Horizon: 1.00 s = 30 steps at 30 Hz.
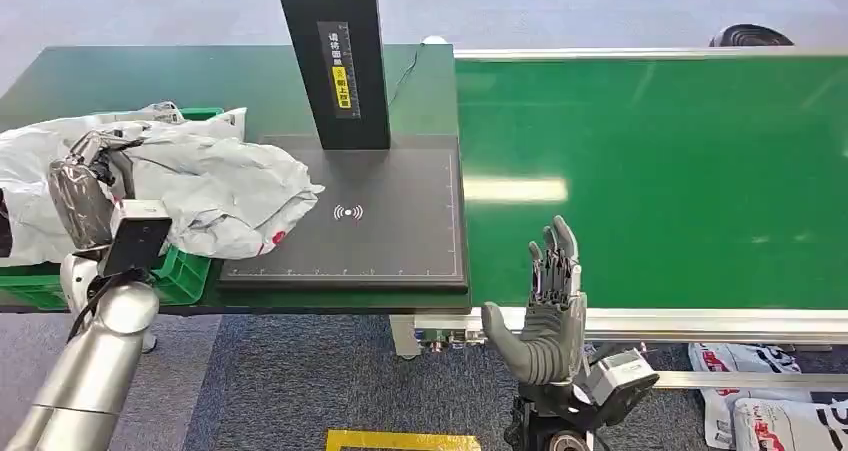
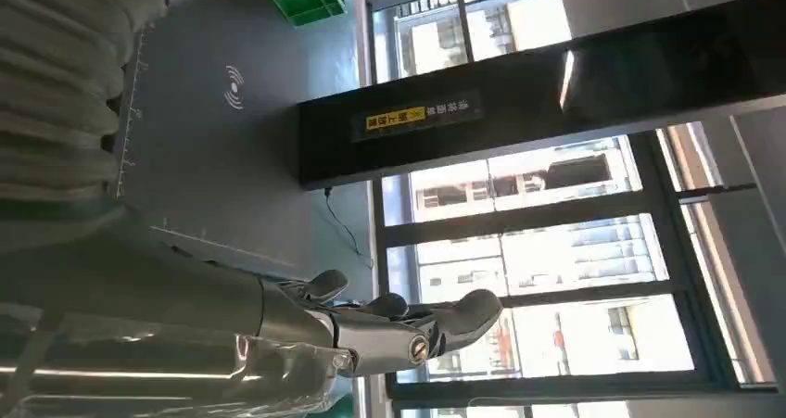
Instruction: Moved the parcel from conveyor to table for the left to box.
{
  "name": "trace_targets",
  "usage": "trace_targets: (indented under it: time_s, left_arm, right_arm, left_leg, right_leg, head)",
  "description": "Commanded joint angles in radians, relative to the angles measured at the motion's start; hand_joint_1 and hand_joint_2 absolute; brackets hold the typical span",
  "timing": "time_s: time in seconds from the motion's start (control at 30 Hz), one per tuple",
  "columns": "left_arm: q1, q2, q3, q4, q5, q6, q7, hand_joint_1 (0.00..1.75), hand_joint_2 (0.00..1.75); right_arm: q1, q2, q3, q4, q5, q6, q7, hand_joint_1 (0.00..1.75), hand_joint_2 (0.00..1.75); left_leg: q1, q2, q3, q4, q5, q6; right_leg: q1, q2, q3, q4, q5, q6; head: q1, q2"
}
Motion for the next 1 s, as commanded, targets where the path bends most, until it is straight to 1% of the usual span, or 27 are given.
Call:
trace_targets:
  time_s: [0.03,0.13,0.17,0.23,0.27,0.3,0.37,0.43,0.5,0.57,0.6,0.63,0.67,0.73,0.77,0.8,0.83,0.87,0.97,1.0]
  left_arm:
    - [-0.051,0.016,0.003,0.059,-0.003,0.003,0.004,1.75,1.75]
    - [-0.052,0.014,-0.002,0.066,-0.022,0.012,0.011,1.75,1.75]
    - [-0.069,0.027,0.005,0.087,-0.038,0.006,0.033,1.75,1.75]
    - [-0.102,0.072,0.030,0.142,-0.066,0.006,0.058,1.75,1.75]
    - [-0.115,0.096,0.046,0.170,-0.076,0.013,0.061,1.75,1.75]
    - [-0.129,0.111,0.058,0.198,-0.079,0.008,0.066,1.75,1.75]
    - [-0.191,0.158,0.108,0.315,-0.082,-0.004,0.058,1.75,1.75]
    - [-0.234,0.187,0.129,0.398,-0.115,0.010,0.075,1.75,1.75]
    - [-0.283,0.224,0.148,0.501,-0.198,0.060,0.103,1.75,1.75]
    - [-0.283,0.242,0.280,0.546,-0.325,0.060,0.146,1.75,1.75]
    - [-0.284,0.249,0.324,0.568,-0.382,0.060,0.163,1.75,1.75]
    - [-0.306,0.268,0.359,0.630,-0.464,0.060,0.216,1.75,1.75]
    - [-0.316,0.276,0.381,0.661,-0.511,0.060,0.235,1.75,1.75]
    - [-0.335,0.284,0.398,0.720,-0.539,0.060,0.246,1.75,1.75]
    - [-0.349,0.282,0.392,0.754,-0.560,0.060,0.260,1.75,1.75]
    - [-0.357,0.277,0.386,0.769,-0.577,0.060,0.269,1.75,1.75]
    - [-0.367,0.269,0.378,0.785,-0.592,0.055,0.283,1.75,1.75]
    - [-0.371,0.263,0.375,0.789,-0.601,0.058,0.291,1.75,1.75]
    - [-0.378,0.259,0.355,0.790,-0.632,0.038,0.312,1.75,1.75]
    - [-0.385,0.260,0.340,0.789,-0.662,0.039,0.336,1.75,1.75]
  right_arm:
    - [-0.001,-0.021,-0.007,0.015,-0.002,0.004,0.001,0.00,1.75]
    - [-0.002,-0.018,-0.009,0.018,-0.003,0.006,0.001,0.00,1.75]
    - [0.000,-0.014,-0.014,0.019,-0.001,0.011,0.001,0.00,1.75]
    - [0.004,-0.011,-0.020,0.017,0.006,0.019,0.001,0.00,1.75]
    - [0.006,-0.011,-0.019,0.017,0.009,0.022,0.001,0.00,1.75]
    - [0.007,-0.012,-0.019,0.015,0.010,0.023,0.001,0.00,1.75]
    - [0.010,-0.014,-0.015,0.012,0.010,0.024,0.001,0.00,1.75]
    - [0.010,-0.016,-0.011,0.019,0.012,0.028,0.001,0.00,1.75]
    - [0.012,-0.016,-0.009,0.021,0.014,0.038,0.001,0.00,1.75]
    - [0.017,-0.014,-0.006,0.019,0.015,0.041,0.001,0.00,1.75]
    - [0.020,-0.012,-0.006,0.019,0.016,0.040,0.001,0.00,1.75]
    - [0.024,-0.011,-0.010,0.020,0.020,0.036,0.001,0.00,1.75]
    - [0.027,-0.010,-0.016,0.019,0.020,0.034,0.001,0.00,1.75]
    - [0.032,-0.010,-0.025,0.018,0.018,0.033,0.001,0.00,1.75]
    - [0.035,-0.012,-0.030,0.015,0.018,0.033,0.001,0.00,1.75]
    - [0.037,-0.012,-0.031,0.012,0.018,0.035,0.001,0.00,1.75]
    - [0.037,-0.013,-0.031,0.010,0.020,0.041,0.001,0.00,1.75]
    - [0.037,-0.013,-0.030,0.010,0.022,0.045,0.001,0.00,1.75]
    - [0.030,-0.008,-0.030,0.021,0.028,0.054,0.001,0.00,1.75]
    - [0.031,-0.005,-0.032,0.023,0.032,0.054,0.001,0.00,1.75]
  left_leg:
    - [0.000,-0.001,0.001,0.000,0.000,0.000]
    - [0.000,-0.001,0.001,0.000,0.000,0.000]
    - [0.000,-0.001,0.000,0.000,0.000,0.000]
    - [0.000,-0.002,0.003,0.000,0.000,0.000]
    - [0.001,0.000,0.000,0.000,0.000,0.000]
    - [0.000,0.000,0.001,0.000,0.000,0.000]
    - [0.001,0.003,0.002,0.001,0.000,0.000]
    - [0.001,0.004,0.001,0.001,0.000,-0.001]
    - [0.002,0.004,0.002,0.000,0.000,-0.001]
    - [0.003,0.006,0.003,0.000,0.000,-0.002]
    - [0.003,0.005,0.003,-0.001,0.000,-0.001]
    - [0.003,0.009,0.005,-0.001,-0.001,-0.001]
    - [0.004,0.008,0.003,-0.001,0.000,-0.002]
    - [0.004,0.009,0.003,-0.001,-0.001,-0.002]
    - [0.003,0.008,0.002,-0.001,0.000,-0.003]
    - [0.003,0.008,0.005,-0.001,-0.001,-0.003]
    - [0.003,0.006,0.006,-0.002,-0.001,-0.002]
    - [0.003,0.004,0.002,-0.001,0.000,-0.003]
    - [0.003,0.001,0.003,-0.001,0.000,-0.002]
    - [0.003,0.003,0.001,0.000,0.000,-0.003]
  right_leg:
    - [0.001,-0.001,0.002,0.000,0.000,-0.001]
    - [0.001,-0.002,0.002,0.000,0.000,-0.002]
    - [0.000,-0.001,0.001,0.000,0.000,-0.001]
    - [0.001,-0.003,0.004,0.000,-0.001,-0.003]
    - [0.001,0.000,0.000,0.000,0.000,-0.002]
    - [0.001,0.000,0.001,0.001,0.000,-0.002]
    - [0.001,0.002,0.001,0.001,0.001,-0.003]
    - [0.002,0.003,0.000,0.001,0.001,-0.003]
    - [0.002,0.003,0.000,0.001,0.001,-0.004]
    - [0.003,0.005,0.000,0.000,0.001,-0.004]
    - [0.003,0.004,0.001,0.000,0.001,-0.004]
    - [0.004,0.007,0.002,0.000,0.001,-0.005]
    - [0.004,0.007,0.000,0.000,0.001,-0.004]
    - [0.004,0.008,0.001,0.000,0.001,-0.005]
    - [0.003,0.008,-0.001,0.001,0.001,-0.004]
    - [0.004,0.008,0.001,0.000,0.001,-0.005]
    - [0.004,0.006,0.002,0.000,0.000,-0.005]
    - [0.004,0.005,-0.001,0.001,0.000,-0.004]
    - [0.004,0.001,0.002,0.000,-0.001,-0.005]
    - [0.004,0.003,0.000,0.000,0.000,-0.005]
  head:
    - [0.000,0.000]
    - [0.000,0.000]
    - [0.000,0.000]
    - [0.000,0.000]
    - [0.000,0.000]
    - [0.000,0.000]
    - [0.000,0.000]
    - [0.000,0.000]
    - [0.000,0.000]
    - [0.000,0.000]
    - [0.000,0.000]
    - [0.000,0.000]
    - [0.000,0.000]
    - [0.000,0.000]
    - [0.000,0.000]
    - [0.000,0.000]
    - [0.000,0.000]
    - [0.000,0.000]
    - [0.000,0.000]
    - [0.000,0.000]
